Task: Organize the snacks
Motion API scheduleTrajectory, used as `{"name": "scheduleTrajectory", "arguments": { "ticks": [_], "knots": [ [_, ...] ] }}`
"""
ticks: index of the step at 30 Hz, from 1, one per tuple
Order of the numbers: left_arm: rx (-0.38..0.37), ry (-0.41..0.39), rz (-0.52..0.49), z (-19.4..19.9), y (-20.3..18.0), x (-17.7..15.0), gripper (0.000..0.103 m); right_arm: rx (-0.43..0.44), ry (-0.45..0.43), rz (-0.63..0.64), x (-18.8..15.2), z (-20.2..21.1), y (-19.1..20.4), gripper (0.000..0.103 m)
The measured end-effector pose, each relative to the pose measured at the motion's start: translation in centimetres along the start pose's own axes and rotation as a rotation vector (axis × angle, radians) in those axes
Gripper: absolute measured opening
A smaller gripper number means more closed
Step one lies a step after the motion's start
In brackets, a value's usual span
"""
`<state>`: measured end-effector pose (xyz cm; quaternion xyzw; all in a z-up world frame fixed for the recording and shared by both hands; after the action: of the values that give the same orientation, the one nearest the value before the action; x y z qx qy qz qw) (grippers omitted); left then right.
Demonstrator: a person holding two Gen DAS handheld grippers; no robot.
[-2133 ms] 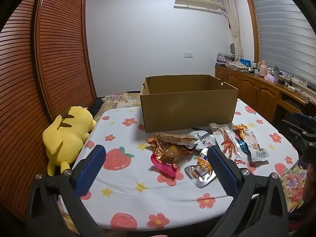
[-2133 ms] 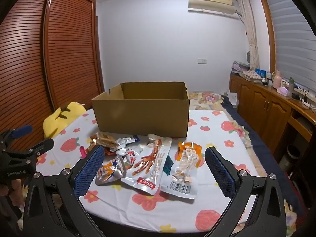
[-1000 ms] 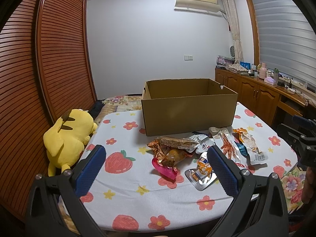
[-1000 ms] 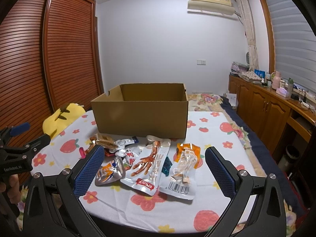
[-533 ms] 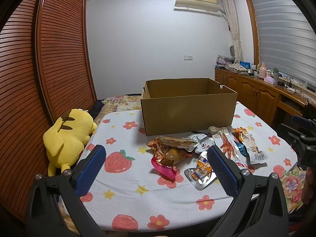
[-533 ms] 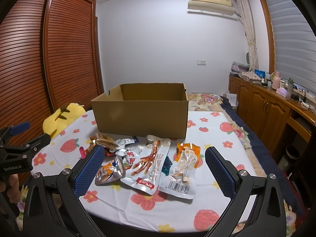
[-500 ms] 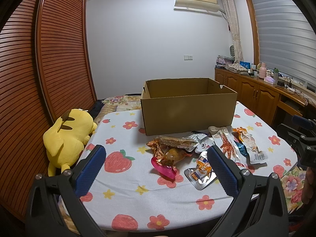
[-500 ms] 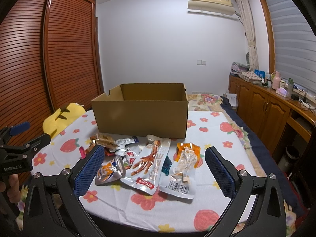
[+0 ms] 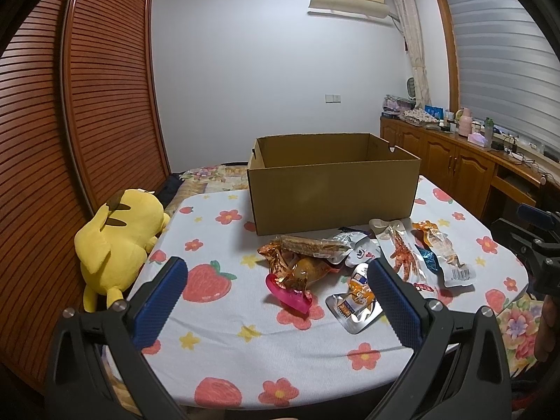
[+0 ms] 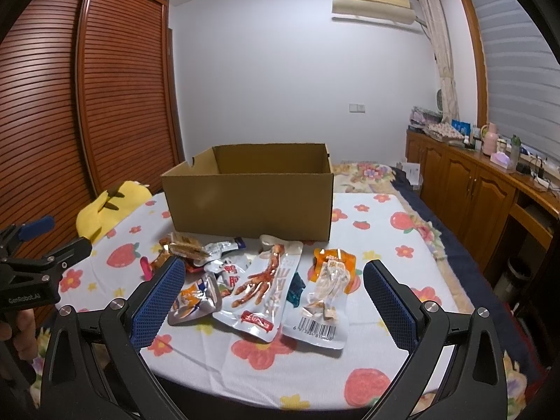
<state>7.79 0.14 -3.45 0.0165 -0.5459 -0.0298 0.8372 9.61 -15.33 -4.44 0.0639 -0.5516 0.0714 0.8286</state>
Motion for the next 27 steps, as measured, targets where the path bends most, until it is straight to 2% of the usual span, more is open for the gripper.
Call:
{"name": "scheduleTrajectory", "arguments": {
  "ticks": [16,27],
  "knots": [
    [-0.011,0.018,0.003,-0.5,0.1,-0.7,0.103,-0.009,0.013,0.001,-1.0,-0.5,-0.5,0.103],
    [-0.071,0.109,-0.012,-4.6,-1.2,-2.4,0.103,-0.003,0.083,-0.006,-3.0,-3.1,-2.9,0.103]
  ]
}}
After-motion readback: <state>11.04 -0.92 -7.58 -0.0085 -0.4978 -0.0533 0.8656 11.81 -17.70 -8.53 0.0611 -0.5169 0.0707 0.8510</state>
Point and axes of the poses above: each gripper's, at about its wrist camera, not at the fingertips, and z roughly against the way its jaws point, y to its left, x to its top, the point moved 9 cm from there along -z, roughly the way its jaws point, and after that the axes turned 3 degrees about -y, right-handed, at the moved point
